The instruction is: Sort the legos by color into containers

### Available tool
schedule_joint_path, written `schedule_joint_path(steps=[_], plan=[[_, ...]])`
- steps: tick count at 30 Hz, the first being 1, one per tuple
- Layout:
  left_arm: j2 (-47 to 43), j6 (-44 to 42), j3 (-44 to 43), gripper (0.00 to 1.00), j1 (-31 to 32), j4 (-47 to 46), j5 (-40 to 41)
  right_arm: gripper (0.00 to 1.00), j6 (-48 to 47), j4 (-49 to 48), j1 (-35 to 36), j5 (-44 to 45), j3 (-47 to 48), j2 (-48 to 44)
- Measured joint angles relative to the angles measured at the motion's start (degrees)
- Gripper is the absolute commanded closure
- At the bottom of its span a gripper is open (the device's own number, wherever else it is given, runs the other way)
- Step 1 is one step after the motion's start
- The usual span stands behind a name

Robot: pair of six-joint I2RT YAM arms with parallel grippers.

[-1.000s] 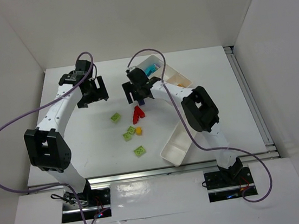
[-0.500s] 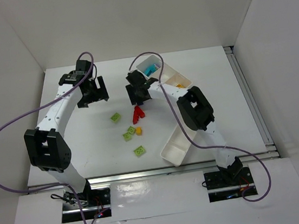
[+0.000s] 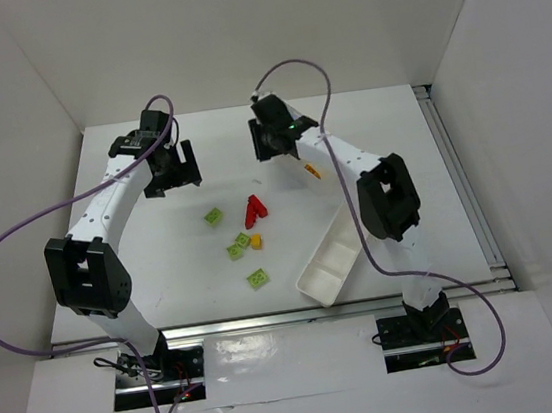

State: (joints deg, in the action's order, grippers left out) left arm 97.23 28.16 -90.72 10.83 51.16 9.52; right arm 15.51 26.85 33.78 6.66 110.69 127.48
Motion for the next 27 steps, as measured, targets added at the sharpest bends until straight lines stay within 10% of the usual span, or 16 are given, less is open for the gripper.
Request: schedule_joint_path(steps=[21, 27], plan=[[-0.37, -2.58, 0.0, 0.03, 1.73, -1.53, -1.73, 0.61, 3.43, -0.5, -12.39, 3.58, 0.33, -2.91], [-0.37, -2.58, 0.0, 0.03, 1.75, -1.55, -1.73, 0.19, 4.0, -0.44, -12.39, 2.51, 0.33, -2.14]])
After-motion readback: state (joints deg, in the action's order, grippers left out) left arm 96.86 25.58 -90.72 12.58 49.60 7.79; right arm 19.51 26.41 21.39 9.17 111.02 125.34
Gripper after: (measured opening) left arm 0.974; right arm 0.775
